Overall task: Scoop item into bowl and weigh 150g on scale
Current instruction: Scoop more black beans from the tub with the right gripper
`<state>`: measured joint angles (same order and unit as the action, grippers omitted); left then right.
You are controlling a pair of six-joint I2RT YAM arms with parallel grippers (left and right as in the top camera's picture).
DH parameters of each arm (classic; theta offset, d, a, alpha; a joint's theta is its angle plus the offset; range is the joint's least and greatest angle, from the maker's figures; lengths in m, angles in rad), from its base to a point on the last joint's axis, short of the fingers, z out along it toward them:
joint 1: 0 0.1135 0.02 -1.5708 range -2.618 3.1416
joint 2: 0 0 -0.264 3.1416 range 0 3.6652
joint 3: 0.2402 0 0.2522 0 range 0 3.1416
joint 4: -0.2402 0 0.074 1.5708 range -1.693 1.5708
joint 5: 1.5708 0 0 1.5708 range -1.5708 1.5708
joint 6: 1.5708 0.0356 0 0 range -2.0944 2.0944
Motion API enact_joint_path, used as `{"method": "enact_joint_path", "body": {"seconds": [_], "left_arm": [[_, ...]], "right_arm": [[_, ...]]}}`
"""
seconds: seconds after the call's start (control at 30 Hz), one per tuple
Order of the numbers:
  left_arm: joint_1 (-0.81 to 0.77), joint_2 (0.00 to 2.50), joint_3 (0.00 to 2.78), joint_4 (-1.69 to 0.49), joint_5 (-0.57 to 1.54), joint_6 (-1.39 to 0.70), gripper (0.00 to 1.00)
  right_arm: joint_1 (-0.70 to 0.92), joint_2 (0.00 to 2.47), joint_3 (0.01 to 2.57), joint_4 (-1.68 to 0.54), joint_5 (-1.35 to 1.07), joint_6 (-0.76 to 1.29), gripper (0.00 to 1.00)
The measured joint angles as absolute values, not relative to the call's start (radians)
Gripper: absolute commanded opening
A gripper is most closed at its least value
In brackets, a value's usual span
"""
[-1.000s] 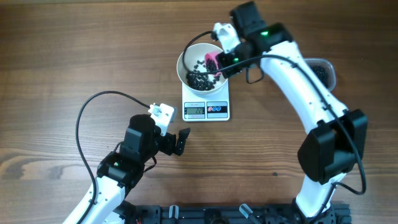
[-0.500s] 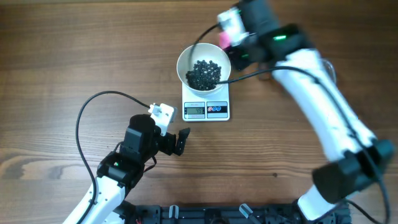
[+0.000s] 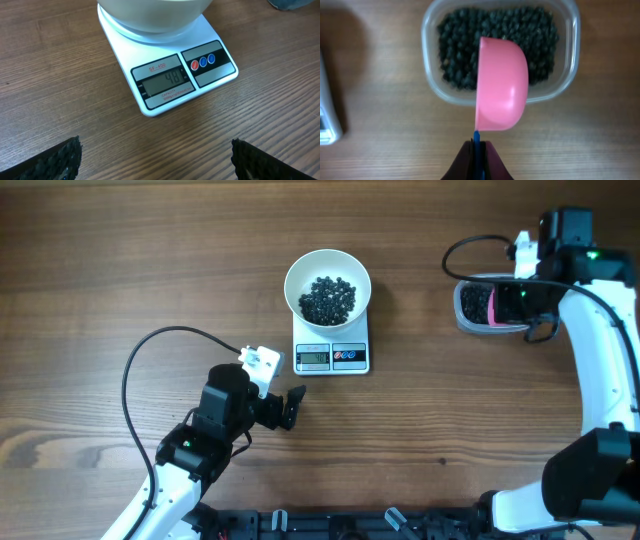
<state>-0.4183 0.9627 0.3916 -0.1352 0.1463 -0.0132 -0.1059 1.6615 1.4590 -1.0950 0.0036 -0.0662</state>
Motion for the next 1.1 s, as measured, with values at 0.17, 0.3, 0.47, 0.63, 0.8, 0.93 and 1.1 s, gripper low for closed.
{"method": "enact_joint_path", "body": {"seconds": [0.17, 0.3, 0.47, 0.63, 0.8, 0.93, 1.1], "left_arm": [[-0.418, 0.963, 0.392, -0.135, 0.146, -0.013, 1.00], [-0.418, 0.963, 0.392, -0.135, 0.146, -0.013, 1.00], [-0.418, 0.963, 0.392, -0.135, 0.146, -0.013, 1.00], [-0.418, 0.963, 0.392, -0.135, 0.146, -0.013, 1.00], [-0.418, 0.963, 0.392, -0.135, 0.146, -0.013, 1.00], [-0.418, 0.963, 0.392, -0.135, 0.146, -0.013, 1.00], [-0.418, 0.963, 0.392, -0.135, 0.146, -0.013, 1.00]], "right_arm": [[-0.106, 1.669, 1.390, -0.977, 0.019, -0.076, 0.04], [-0.106, 1.728, 1.390, -0.945, -0.030, -0.093, 0.04], [-0.110, 1.755, 1.390, -0.937, -0.111, -0.102, 0.04], [-0.159, 1.764, 1.390, -0.938, -0.225, -0.102, 0.04], [-0.234, 1.764, 1.390, -0.941, -0.326, -0.101, 0.04], [-0.313, 1.765, 1.390, -0.946, -0.395, -0.102, 0.04], [-0.447, 1.766, 1.389, -0.979, -0.543, -0.160, 0.04]]}}
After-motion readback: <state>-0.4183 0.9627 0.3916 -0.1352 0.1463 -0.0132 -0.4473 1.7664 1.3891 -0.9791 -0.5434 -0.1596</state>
